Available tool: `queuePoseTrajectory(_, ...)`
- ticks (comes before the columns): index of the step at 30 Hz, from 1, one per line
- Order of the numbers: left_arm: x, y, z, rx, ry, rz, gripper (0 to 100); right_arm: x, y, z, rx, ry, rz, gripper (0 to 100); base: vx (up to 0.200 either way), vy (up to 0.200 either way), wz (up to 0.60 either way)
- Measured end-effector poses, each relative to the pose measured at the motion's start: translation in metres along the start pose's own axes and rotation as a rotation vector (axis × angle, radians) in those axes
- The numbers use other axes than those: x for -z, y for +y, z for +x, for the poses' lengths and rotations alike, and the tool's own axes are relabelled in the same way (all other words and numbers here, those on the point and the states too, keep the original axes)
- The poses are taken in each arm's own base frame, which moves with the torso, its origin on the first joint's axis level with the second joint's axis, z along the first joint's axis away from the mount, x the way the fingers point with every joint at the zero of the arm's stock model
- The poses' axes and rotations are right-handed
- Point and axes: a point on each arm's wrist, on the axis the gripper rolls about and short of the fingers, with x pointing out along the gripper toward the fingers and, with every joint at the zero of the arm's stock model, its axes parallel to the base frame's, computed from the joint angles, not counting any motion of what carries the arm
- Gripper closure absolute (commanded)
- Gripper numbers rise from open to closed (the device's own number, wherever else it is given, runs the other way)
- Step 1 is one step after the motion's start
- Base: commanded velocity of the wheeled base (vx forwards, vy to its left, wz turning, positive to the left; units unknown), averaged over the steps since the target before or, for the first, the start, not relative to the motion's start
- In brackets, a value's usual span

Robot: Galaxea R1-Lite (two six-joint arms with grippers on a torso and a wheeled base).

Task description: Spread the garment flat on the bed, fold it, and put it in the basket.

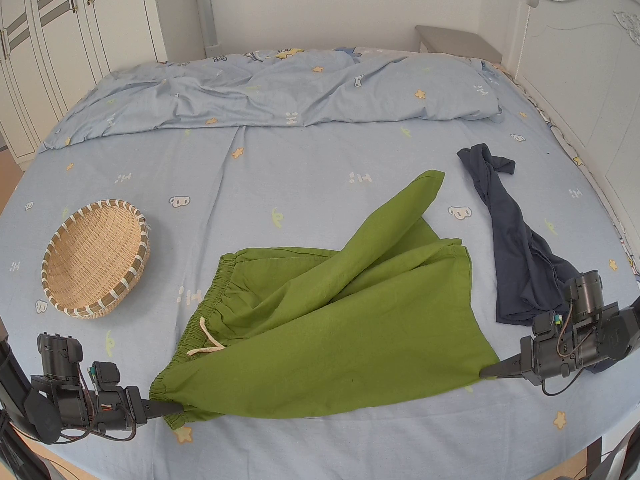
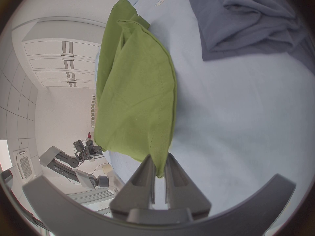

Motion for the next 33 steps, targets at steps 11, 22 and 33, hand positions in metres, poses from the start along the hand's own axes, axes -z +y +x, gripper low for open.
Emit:
queuePoseTrajectory(11,0.027,-0.010,-0.019,-0.037,0.135,0.052,100,0.047,0.007,-0.024,0.112,0.090,0.044,100,0.000,0.000,0.00)
queuePoseTrajectory(22,0.033,-0.010,-0.024,-0.047,0.256,0.164,100,0.092,-0.007,-0.030,0.207,0.178,0.005,100,0.000,0.000,0.00)
queuePoseTrajectory(33,0.024,-0.003,-0.017,-0.055,0.307,0.152,100,0.110,-0.013,-0.032,0.246,0.179,-0.038,100,0.000,0.000,0.00)
